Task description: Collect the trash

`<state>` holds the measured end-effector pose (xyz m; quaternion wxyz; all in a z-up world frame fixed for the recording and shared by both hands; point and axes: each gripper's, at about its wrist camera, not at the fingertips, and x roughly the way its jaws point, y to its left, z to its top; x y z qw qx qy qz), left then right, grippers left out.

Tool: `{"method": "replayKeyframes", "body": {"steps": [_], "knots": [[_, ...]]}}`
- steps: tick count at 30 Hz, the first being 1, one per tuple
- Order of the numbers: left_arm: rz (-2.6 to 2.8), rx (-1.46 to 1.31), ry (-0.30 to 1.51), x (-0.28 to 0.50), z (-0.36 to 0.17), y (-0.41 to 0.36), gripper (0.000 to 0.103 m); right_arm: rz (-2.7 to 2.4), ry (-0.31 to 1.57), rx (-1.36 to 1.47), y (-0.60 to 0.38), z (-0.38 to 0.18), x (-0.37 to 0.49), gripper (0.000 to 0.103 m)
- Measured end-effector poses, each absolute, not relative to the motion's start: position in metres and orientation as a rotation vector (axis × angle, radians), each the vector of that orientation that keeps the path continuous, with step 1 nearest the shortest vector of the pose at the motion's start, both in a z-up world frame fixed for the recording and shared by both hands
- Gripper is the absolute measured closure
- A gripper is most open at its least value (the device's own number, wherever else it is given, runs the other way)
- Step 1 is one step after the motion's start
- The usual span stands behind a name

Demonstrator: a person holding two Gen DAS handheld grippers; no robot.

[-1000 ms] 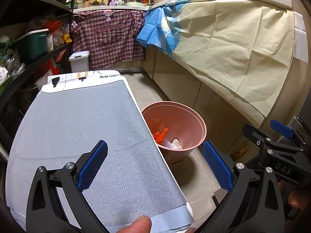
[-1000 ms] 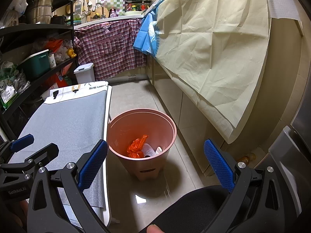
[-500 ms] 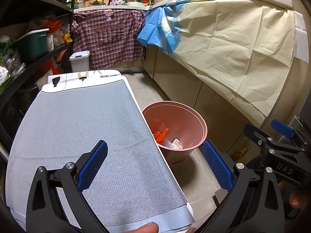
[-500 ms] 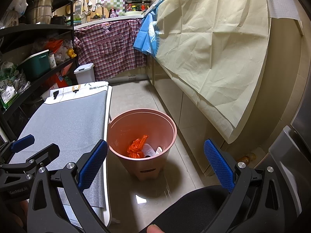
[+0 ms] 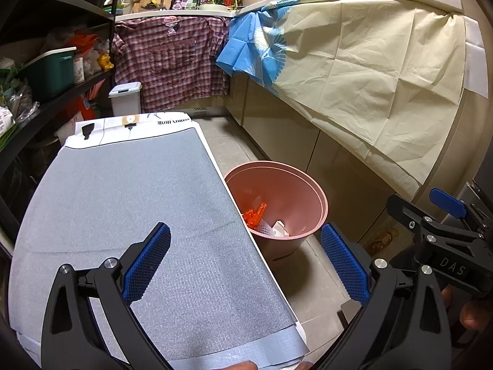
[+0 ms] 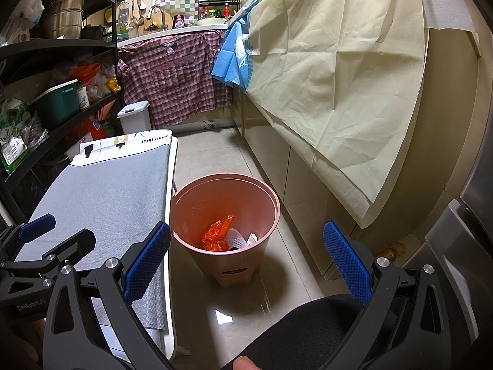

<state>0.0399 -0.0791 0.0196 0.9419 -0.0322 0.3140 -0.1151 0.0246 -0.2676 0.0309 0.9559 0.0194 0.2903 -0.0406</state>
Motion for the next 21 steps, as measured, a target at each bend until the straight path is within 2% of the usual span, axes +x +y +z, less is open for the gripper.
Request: {"method": "replayKeyframes", "body": {"steps": [21], "knots": [[-0.223, -0.05, 0.64, 0.0413, 0.0215, -0.0812, 0.008, -0.082, 0.587, 0.039, -0.2676, 0.0297, 0.0247, 0.005]]}}
